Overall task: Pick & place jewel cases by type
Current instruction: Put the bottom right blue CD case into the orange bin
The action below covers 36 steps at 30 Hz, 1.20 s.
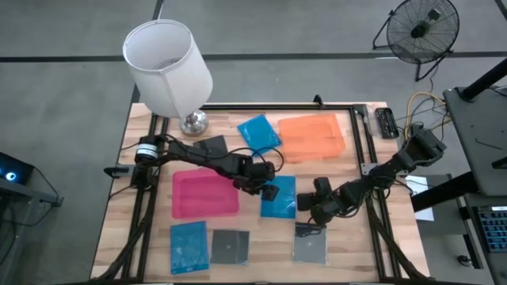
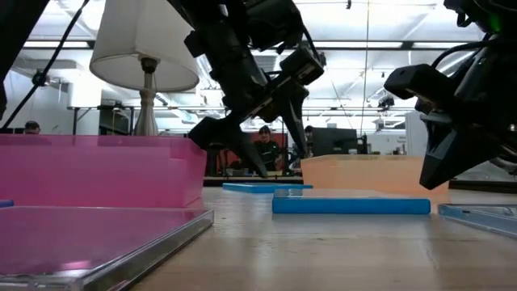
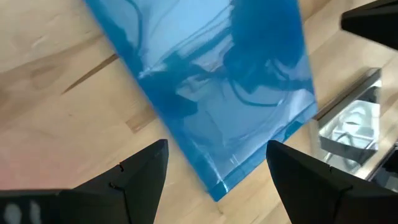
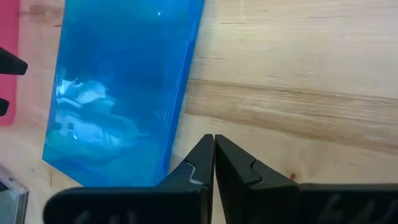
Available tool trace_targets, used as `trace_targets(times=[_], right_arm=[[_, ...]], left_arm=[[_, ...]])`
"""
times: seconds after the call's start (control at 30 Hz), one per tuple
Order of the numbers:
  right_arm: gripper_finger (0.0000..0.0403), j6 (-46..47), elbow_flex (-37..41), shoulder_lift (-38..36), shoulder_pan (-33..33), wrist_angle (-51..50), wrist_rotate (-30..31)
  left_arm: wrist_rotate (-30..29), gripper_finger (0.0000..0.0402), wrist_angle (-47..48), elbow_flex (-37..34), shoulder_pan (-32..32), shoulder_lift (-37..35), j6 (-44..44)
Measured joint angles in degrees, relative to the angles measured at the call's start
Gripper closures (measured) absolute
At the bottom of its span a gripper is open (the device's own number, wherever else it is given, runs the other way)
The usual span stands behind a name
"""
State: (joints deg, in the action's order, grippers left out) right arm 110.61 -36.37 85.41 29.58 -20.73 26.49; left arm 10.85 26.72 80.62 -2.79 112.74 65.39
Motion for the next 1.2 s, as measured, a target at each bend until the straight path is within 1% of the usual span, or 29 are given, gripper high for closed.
trace_targets(times=[0.27, 0.43, 0.6, 0.67, 0.8, 0.93, 1.0, 1.07, 1.2], right_arm=[[0.0394, -0.9, 0.1, 0.0, 0.0, 0.2, 0.0], [0.0394, -2.8, 0.1, 0.0, 0.0, 0.3, -1.1], [0.0395, -3.3, 0.2, 0.0, 0.0, 0.2, -1.1], [0.0395, -4.0, 0.2, 0.0, 0.0, 0.2, -1.3], [0.0395, -4.8, 0.6, 0.0, 0.0, 0.2, -2.6], [0.0395, -4.8, 1.0, 0.3, 0.0, 0.4, -2.9], [0.0395, -5.1, 1.0, 0.7, 0.0, 0.7, -3.1], [0.0395, -5.8, 1.1, 1.3, 0.0, 1.4, -3.8], [0.0395, -7.6, 1.2, 3.1, 0.0, 4.5, -4.7]], left_arm=[[-1.1, 0.0145, -7.8, -2.0, -0.4, 0.1, 1.3], [-1.5, 0.0145, -7.9, -2.3, -0.4, -0.1, 2.0], [-3.8, 0.0145, -7.4, -2.1, -0.4, -2.3, 2.0], [-4.8, 0.0145, -5.8, -2.3, -0.4, -3.2, 1.9], [-5.9, 0.0145, -4.9, -2.3, -0.4, -4.3, 1.9], [-7.5, 0.0145, -7.0, -1.6, -0.5, -4.4, 2.6], [-9.0, 0.0145, -10.2, -1.1, -0.6, -4.4, 2.6], [-10.4, 0.0145, -12.8, -1.1, -0.5, -4.5, 1.7], [-10.9, 0.0145, -16.3, -1.2, 0.9, -4.5, -4.1]])
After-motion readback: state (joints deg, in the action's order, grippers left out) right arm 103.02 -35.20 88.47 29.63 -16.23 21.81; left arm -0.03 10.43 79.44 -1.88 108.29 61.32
